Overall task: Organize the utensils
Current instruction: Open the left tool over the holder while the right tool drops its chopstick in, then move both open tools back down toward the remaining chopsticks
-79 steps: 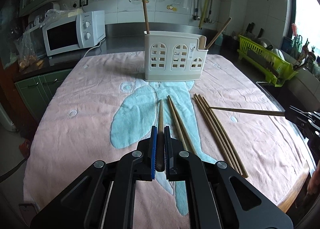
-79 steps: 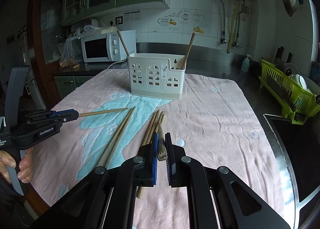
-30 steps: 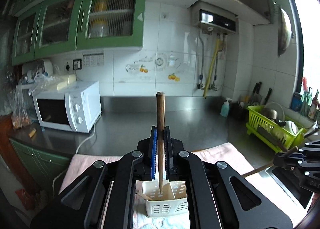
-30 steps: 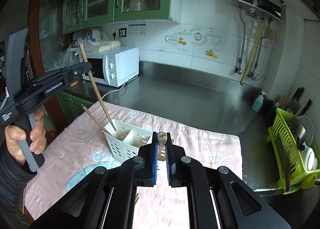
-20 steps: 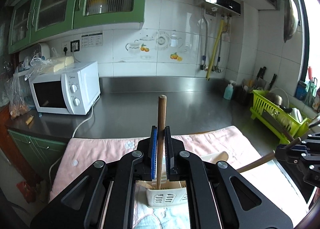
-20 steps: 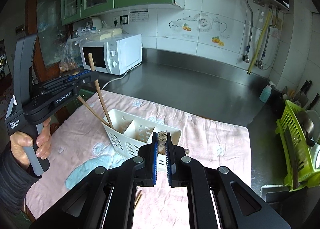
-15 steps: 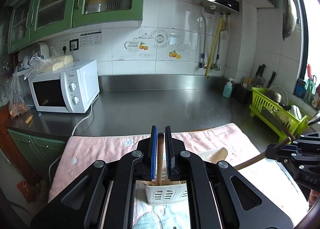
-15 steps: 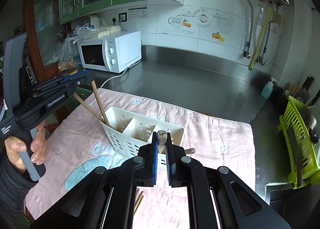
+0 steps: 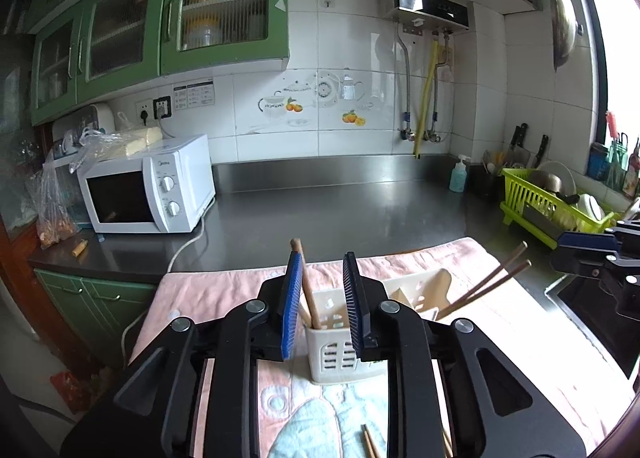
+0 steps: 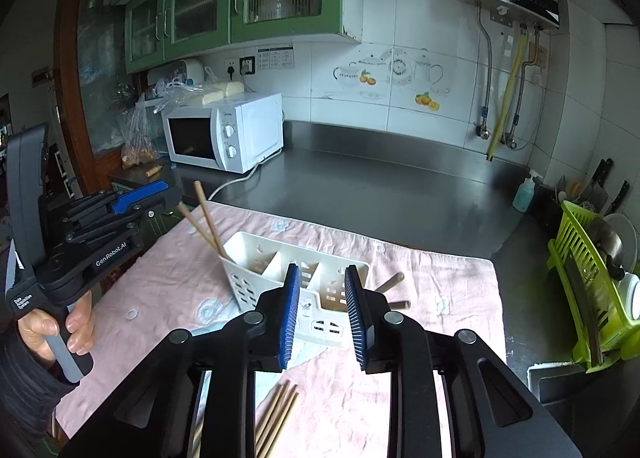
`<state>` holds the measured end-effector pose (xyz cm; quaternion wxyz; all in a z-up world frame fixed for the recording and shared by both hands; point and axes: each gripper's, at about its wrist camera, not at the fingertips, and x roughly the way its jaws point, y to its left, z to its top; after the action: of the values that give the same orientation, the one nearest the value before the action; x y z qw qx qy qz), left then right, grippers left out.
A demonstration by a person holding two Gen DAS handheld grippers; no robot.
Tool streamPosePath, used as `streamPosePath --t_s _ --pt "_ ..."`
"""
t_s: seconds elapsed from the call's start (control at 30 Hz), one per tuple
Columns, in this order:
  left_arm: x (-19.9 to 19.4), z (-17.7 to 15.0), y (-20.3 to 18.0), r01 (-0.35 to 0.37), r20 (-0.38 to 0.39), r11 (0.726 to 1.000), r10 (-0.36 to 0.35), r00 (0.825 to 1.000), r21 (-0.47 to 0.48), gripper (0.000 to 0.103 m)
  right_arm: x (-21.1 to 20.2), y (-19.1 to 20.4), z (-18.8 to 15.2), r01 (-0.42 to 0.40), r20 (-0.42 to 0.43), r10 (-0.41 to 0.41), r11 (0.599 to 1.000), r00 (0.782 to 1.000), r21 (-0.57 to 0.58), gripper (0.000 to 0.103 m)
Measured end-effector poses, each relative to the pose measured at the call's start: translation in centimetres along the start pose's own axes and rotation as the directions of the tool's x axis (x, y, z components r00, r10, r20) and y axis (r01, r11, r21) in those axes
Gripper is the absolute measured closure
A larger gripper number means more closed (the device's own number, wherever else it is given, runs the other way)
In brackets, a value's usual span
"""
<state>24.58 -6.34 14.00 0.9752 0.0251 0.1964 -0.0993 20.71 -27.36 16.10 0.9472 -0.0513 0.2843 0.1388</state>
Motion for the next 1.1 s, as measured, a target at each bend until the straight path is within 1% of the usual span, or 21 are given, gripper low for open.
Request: streamPosePath --t_s 0.03,0.17,0.23,0.27,0.4,0.57,0.73,0.83,1.0,1.1 --pt "-0.5 -0.3 0.0 -0.001 0.003 1.0 0.001 1.0 -0.001 0.08 -0.5 0.3 -0.5 0.0 0.006 0.0 1.0 1.0 0.001 0.072" --pt "-2.9 -1.8 0.0 -0.013 0.01 1.0 0.013 1.0 0.005 0.072 -2.0 1.7 -3.0 -0.01 0.017 0.01 1.0 1.0 -0.002 0.07" --pt "-4.1 -2.8 -0.3 -0.027 0.014 0.999 0.026 1.0 0.022 0.068 -2.5 2.6 -4.5 -0.011 0.02 0.011 1.0 1.0 -0.003 0.065" --pt "-4.8 -3.3 -0.4 -0.037 0.016 0.999 0.037 0.999 0.03 0.065 -2.8 3.0 -5.2 -0.008 0.023 0.008 1.0 1.0 -0.008 0.064" --pt "-6.8 -5.6 -0.7 -0.066 0.014 0.996 0.066 0.998 0.052 0.062 -3.2 4.5 -8.0 -0.013 0.015 0.013 1.0 1.0 -0.008 0.062" --pt "-8.3 -7.6 -0.4 -0.068 -0.008 0.997 0.069 0.998 0.04 0.059 -3.3 5.4 -11.3 -0.014 -0.005 0.014 1.0 1.0 0.017 0.057" --pt "-9.0 -9.8 -0.2 -0.073 -0.043 0.997 0.074 0.996 0.022 0.054 -3.4 5.5 -14.3 -0.016 -0.033 0.019 0.998 0.999 0.067 0.056" --pt "-9.1 -11.1 0.0 -0.069 -0.071 0.998 0.069 0.995 -0.001 0.051 -3.3 5.8 -15.9 0.017 -0.054 -0.013 0.997 0.998 0.069 0.056" --pt "-9.0 -12.8 0.3 -0.085 -0.105 0.996 0.083 0.991 -0.016 0.046 -3.3 6.1 -18.4 0.034 -0.083 -0.027 0.996 0.996 0.086 0.053" --pt "-9.0 -13.7 0.5 -0.095 -0.127 0.995 0.091 0.988 -0.027 0.045 -3.2 6.2 -19.6 0.032 -0.1 -0.022 0.994 0.995 0.104 0.053"
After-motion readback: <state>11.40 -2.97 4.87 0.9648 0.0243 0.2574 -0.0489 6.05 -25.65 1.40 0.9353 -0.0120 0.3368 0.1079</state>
